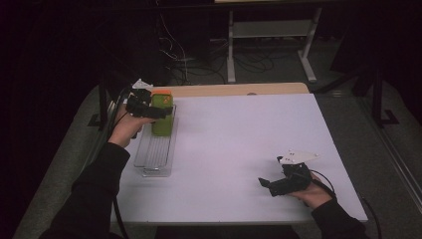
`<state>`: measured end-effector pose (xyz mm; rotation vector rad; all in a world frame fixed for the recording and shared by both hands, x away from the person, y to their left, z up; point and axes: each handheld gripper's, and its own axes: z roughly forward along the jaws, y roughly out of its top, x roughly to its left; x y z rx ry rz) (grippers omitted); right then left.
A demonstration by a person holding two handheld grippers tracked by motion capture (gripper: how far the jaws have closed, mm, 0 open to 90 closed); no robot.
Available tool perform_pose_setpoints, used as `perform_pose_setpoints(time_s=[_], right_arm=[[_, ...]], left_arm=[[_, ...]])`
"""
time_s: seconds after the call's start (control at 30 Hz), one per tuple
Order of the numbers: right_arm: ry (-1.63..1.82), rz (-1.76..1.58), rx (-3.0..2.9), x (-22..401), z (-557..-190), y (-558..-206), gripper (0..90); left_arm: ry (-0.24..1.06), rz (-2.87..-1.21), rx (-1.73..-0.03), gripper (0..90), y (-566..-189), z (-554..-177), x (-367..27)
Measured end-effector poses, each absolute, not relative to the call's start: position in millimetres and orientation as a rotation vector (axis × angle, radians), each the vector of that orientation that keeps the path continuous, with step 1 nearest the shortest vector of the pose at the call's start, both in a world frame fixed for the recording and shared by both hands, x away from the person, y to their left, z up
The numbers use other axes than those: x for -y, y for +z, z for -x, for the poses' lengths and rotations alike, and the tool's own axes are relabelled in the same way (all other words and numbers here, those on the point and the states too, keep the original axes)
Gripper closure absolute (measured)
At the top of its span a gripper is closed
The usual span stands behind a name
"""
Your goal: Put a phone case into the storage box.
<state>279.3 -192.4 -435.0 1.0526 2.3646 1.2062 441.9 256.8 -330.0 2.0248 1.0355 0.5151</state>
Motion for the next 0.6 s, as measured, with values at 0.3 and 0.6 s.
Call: perform_pose_setpoints(time_s=[0.3, 0.6], right_arm=[[1.214, -1.056, -2.367, 192, -279, -433, 0.0], [1.242, -1.045, -2.357, 194, -279, -425, 0.0]], left_arm=[[0.421, -2.002, -0.870, 3.1, -322, -394, -256], [0.388, -2.023, -0.783, 3.1, -335, -353, -259]])
